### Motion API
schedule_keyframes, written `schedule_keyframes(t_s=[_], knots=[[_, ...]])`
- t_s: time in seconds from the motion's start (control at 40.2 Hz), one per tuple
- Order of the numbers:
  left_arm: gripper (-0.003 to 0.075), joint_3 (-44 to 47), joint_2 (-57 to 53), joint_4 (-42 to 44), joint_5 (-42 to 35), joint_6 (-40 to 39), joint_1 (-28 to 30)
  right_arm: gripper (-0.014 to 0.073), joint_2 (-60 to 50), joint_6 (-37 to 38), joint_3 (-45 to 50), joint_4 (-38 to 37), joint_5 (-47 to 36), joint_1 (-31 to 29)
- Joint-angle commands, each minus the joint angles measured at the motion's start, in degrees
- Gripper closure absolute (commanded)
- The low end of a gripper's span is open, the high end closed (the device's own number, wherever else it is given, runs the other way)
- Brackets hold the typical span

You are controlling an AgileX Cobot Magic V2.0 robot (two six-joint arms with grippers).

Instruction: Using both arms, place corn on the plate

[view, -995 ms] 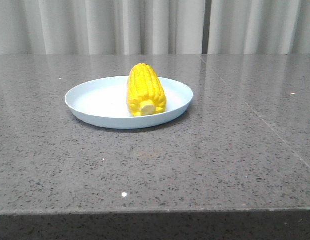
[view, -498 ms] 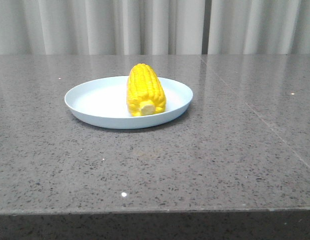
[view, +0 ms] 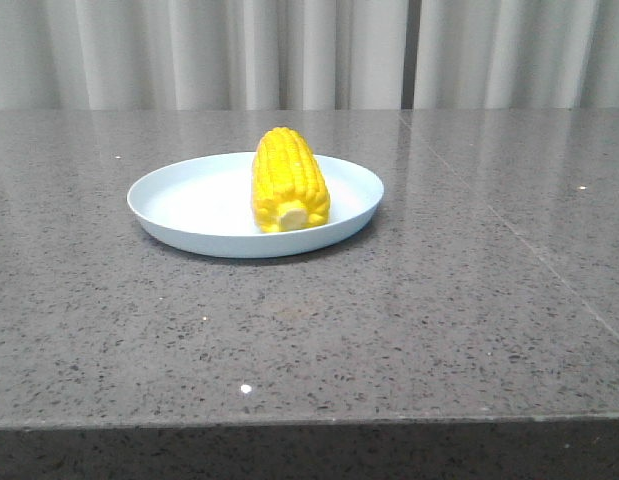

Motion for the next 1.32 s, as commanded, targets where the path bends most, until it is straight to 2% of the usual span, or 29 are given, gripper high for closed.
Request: schedule_keyframes(t_s=[0.0, 0.124, 0.274, 0.448, 1.294], knots=[[0.0741, 0.2, -1.2, -0.5, -5.1, 0.0, 0.0, 0.0654, -1.1, -8.9, 2.8, 5.5, -9.3, -1.8], [0.0741, 0.2, -1.2, -0.5, -5.1, 0.0, 0.0, 0.0654, -4.8, -12.7, 11.0, 11.2, -14.6, -4.6], [0.0741, 0.2, -1.2, -0.5, -5.1, 0.0, 0.0, 0.0654, -9.1, -12.7, 18.0, 12.3, -15.5, -5.4], [0.0741, 0.2, -1.2, -0.5, -5.1, 0.0, 0.0, 0.0654, -14.9, -12.7, 18.0, 12.3, -11.3, -5.4], [0.0741, 0.2, -1.2, -0.5, -5.0, 0.0, 0.0, 0.0654, -14.6, -12.6, 18.0, 12.3, -10.6, -5.4]])
